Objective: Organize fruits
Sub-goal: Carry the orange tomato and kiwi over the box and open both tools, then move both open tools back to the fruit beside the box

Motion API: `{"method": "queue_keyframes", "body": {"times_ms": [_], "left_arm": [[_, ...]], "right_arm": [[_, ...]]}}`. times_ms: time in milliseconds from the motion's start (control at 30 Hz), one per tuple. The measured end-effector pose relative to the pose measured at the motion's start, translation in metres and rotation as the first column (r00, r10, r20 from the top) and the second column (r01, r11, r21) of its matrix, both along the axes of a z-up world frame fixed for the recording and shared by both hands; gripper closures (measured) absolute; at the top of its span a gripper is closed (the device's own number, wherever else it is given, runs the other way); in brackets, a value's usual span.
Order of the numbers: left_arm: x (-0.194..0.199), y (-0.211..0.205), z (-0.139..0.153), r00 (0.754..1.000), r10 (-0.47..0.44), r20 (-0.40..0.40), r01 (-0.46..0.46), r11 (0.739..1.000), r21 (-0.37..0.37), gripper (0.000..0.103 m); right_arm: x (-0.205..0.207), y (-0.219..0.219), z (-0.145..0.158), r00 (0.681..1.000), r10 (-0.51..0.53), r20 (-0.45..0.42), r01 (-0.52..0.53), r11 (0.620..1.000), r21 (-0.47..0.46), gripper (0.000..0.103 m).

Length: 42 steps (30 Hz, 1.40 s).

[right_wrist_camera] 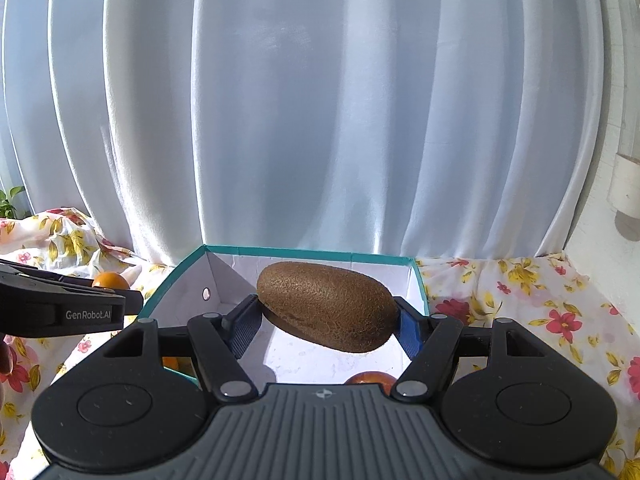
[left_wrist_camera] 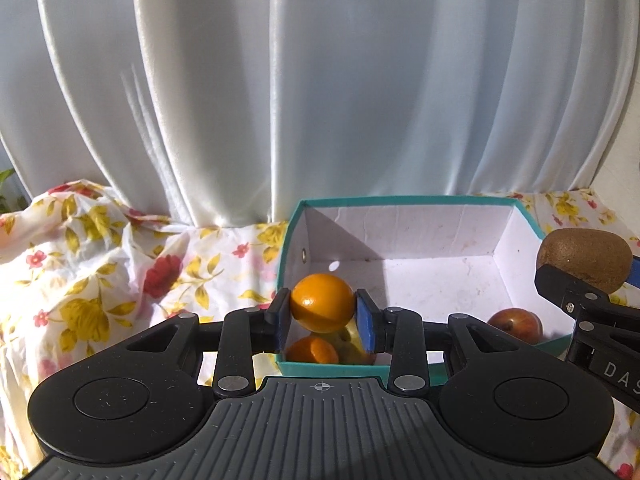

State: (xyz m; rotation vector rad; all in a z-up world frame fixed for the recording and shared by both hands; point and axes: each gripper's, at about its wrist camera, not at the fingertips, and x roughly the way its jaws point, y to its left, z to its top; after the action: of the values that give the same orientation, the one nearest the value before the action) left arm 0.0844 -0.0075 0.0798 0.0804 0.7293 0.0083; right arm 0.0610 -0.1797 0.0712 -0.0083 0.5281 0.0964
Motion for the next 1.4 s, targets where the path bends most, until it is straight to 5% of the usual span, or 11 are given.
{"method": "queue_keyframes", "body": {"times_ms": [1200, 1333, 1400], "left_arm": [[0.070, -0.006, -0.067, 0.979, 0.015, -0.203, -0.005, 0.999, 0.049, 0.062], [0.068, -0.008, -0.068, 0.978, -0.005, -0.211, 0.015, 0.999, 0.044, 0.043], [0.064, -0.010, -0.064, 0.981, -0.011, -0.194, 0.021, 0.998, 0.054, 0.043]], "right_arm": [[0.061, 0.009, -0.069, 0.969, -0.004, -0.245, -0.030, 0.990, -0.136, 0.033], [0.061, 0.009, -0.072, 0.969, -0.014, -0.248, -0.025, 0.988, -0.154, 0.031], [0.057, 0.007, -0.066, 0.977, -0.034, -0.209, -0.001, 0.986, -0.167, 0.029]]}}
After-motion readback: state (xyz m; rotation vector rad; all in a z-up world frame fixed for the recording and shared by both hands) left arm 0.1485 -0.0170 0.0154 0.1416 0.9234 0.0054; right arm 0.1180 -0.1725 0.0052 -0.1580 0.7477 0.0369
